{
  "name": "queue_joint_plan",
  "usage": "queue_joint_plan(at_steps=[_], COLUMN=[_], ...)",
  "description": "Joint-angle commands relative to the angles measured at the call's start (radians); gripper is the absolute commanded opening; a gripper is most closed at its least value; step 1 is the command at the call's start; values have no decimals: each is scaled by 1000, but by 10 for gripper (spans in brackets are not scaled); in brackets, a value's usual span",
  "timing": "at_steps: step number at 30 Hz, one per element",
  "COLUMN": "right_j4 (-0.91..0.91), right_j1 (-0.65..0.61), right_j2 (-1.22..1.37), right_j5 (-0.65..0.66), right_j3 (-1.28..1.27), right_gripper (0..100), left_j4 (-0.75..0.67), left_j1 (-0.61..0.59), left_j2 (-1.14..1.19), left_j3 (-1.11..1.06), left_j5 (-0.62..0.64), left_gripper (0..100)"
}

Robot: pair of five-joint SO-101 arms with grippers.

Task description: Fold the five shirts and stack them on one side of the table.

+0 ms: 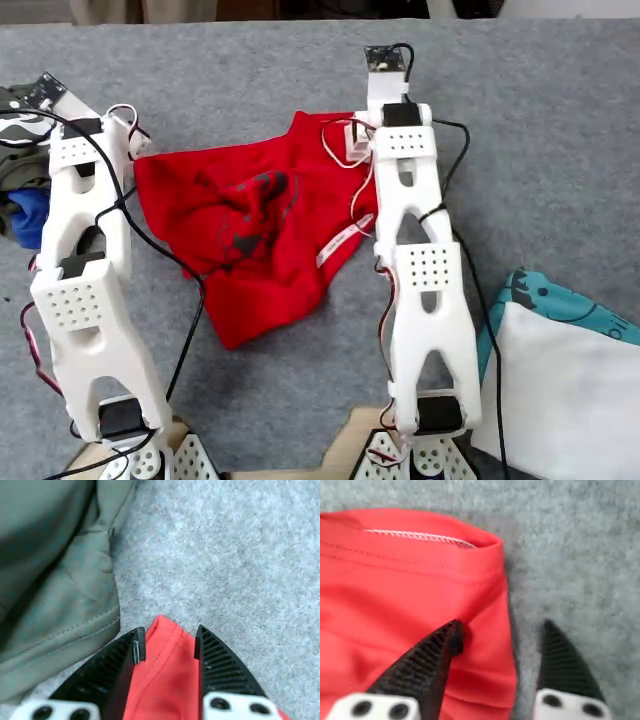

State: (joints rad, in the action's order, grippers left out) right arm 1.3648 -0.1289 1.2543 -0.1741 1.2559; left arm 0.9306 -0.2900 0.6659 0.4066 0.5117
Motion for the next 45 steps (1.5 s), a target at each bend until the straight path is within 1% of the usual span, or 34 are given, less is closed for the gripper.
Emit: queue_joint_plan(at_steps=[1,3,6,13,16,18,20,25,28,30,34,36,38,40,42,45], right_j4=[43,51,118,417,423,423,423,417,365,347,367,368,370,367,361,287], right_j1=[-15,-10,-8,-7,25,35,36,38,62,87,119,122,119,113,101,87], right_j2=[-15,-16,-15,-12,-22,-48,-94,-294,-371,-392,-401,-401,-401,-395,-395,-390], right_j5=[8,12,44,117,126,126,126,129,126,118,75,75,71,64,20,-28], right_j3=[36,51,124,369,363,311,202,-208,-367,-395,-363,-321,-263,-188,-122,-93], right_gripper=[70,5,16,16,8,5,5,5,8,55,242,302,320,311,299,283], left_j4=[-11,-11,-11,-14,-14,-14,-14,-12,-12,-12,-12,-12,-12,-12,-12,-12], left_j1=[3,3,3,3,3,3,3,3,3,3,3,3,5,5,5,5], left_j2=[-16,-16,-16,-16,-16,-16,-16,-16,-16,-16,-16,-16,-16,-16,-16,-16], left_j3=[3,3,3,3,3,3,3,3,3,3,3,3,3,3,3,3], left_j5=[2,2,2,2,2,2,2,2,2,2,2,2,2,2,2,2], left_gripper=[174,174,174,174,174,174,174,174,174,174,174,174,174,174,174,174])
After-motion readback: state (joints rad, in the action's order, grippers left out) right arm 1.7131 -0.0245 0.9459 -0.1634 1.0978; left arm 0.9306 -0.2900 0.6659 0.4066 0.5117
